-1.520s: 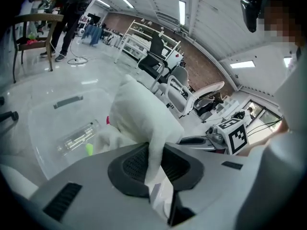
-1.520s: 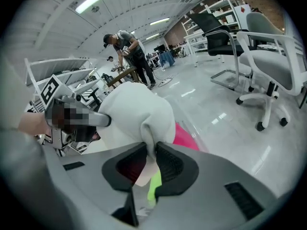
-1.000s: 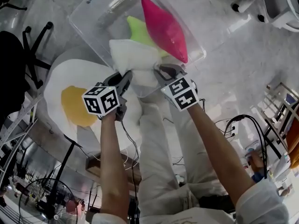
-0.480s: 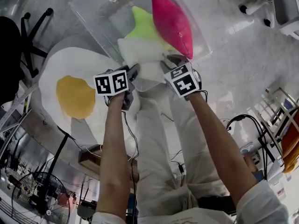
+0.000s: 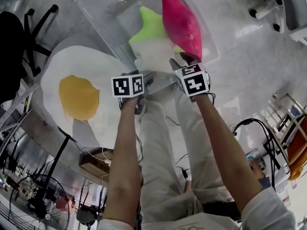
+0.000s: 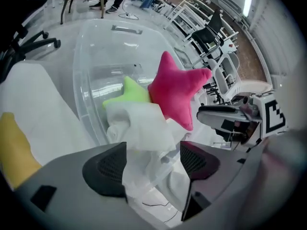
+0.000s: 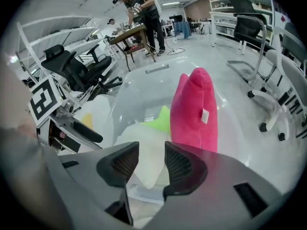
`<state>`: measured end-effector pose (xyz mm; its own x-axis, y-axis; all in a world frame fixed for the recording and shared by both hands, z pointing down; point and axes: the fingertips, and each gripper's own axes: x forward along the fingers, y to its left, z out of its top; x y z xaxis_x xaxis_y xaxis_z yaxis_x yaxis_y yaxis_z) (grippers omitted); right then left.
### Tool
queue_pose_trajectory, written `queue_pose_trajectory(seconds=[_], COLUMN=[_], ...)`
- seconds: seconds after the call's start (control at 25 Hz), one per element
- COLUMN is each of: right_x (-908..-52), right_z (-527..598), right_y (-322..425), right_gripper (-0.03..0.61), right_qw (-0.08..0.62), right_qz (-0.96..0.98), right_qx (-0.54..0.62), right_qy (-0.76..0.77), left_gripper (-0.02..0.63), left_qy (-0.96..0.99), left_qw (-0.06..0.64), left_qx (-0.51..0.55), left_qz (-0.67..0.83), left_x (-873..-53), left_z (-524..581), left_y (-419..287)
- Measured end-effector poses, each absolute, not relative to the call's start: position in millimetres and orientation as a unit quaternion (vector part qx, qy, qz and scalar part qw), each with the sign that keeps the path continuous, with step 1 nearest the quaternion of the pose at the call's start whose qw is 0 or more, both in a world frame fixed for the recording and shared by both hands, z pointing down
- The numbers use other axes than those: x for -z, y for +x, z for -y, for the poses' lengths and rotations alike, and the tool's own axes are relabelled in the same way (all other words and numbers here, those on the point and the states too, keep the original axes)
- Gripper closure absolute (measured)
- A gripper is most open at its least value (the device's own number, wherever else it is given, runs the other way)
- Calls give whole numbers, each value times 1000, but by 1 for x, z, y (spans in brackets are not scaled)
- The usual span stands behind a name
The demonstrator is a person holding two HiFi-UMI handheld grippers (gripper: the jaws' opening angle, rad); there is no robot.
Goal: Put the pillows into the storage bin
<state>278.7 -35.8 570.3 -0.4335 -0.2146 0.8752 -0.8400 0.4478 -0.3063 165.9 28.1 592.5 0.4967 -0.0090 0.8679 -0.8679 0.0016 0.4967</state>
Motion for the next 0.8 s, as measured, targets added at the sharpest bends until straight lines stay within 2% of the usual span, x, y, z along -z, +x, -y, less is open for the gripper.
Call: queue_pose_trajectory(seconds=[0.08,0.24,0.28,0.36,0.44,0.48,0.56,0.68,0.8], right_x=[-567,-559,-555,-542,-523,-511,-484,-438,-392], right_z=[32,34,34,33,34,37,41,42,49], right_y=[279,280,276,261,246,239,227,218,217], right_gripper=[410,437,451,462,544,565,565,565,565], right_qw=[401,393,386,371,359,351,324,264,243], right_qz=[755,763,769,785,802,809,819,822,830], right_qx=[-388,-385,-390,-396,-387,-383,-391,-431,-422], right_qy=[345,339,329,300,281,275,266,261,274], left_gripper=[281,284,301,367,453,502,589,600,600], left_qy=[621,633,635,643,653,658,664,671,684], left_qw=[592,572,569,556,533,521,503,483,480], left_qx=[-357,-328,-314,-287,-278,-278,-278,-280,-249], left_qz=[371,407,417,441,460,467,478,488,490], left_x=[-589,-576,-570,-555,-537,-528,-506,-469,-422], left_z=[-32,-25,-20,-10,-3,1,7,11,19], left_y=[161,158,157,153,144,139,130,119,114])
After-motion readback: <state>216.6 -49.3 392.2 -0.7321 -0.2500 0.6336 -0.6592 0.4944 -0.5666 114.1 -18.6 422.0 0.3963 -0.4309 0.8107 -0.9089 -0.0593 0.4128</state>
